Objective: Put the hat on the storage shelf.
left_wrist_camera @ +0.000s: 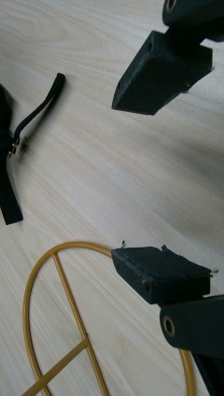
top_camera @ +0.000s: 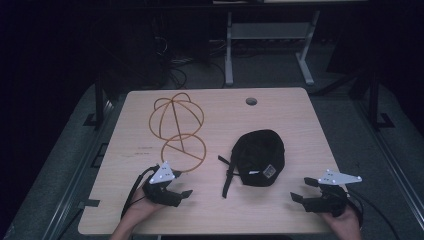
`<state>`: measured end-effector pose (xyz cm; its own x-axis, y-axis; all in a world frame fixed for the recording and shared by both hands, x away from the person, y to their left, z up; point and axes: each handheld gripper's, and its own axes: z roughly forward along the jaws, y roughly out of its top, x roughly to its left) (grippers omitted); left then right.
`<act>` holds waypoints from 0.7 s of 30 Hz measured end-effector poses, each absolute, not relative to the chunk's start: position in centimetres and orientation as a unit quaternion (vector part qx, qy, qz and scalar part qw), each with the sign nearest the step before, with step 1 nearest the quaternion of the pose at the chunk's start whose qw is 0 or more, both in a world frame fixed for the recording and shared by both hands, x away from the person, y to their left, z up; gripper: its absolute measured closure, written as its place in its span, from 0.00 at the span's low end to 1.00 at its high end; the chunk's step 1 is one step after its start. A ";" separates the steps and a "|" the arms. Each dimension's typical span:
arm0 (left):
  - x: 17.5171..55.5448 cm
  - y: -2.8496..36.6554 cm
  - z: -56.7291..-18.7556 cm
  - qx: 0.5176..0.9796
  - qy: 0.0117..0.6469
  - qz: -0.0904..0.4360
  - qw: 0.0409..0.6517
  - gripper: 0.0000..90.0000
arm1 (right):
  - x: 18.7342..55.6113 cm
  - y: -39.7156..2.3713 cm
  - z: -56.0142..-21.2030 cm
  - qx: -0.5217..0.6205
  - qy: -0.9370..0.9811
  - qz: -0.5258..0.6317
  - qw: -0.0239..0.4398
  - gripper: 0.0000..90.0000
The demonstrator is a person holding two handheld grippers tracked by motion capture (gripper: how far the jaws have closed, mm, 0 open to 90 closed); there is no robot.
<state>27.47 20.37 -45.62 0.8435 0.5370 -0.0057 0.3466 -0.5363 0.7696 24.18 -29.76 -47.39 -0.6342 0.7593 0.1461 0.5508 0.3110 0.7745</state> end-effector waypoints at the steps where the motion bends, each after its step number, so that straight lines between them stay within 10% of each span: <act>1: 27.5 20.3 -45.6 0.869 0.254 0.117 0.408 0.26 | 24.2 -29.8 -47.4 0.409 0.800 0.420 0.124 0.20; 21: 27.3 18.9 -44.6 0.866 0.238 0.101 0.427 0.26 | 23.9 -29.4 -47.2 0.405 0.801 0.422 0.126 0.20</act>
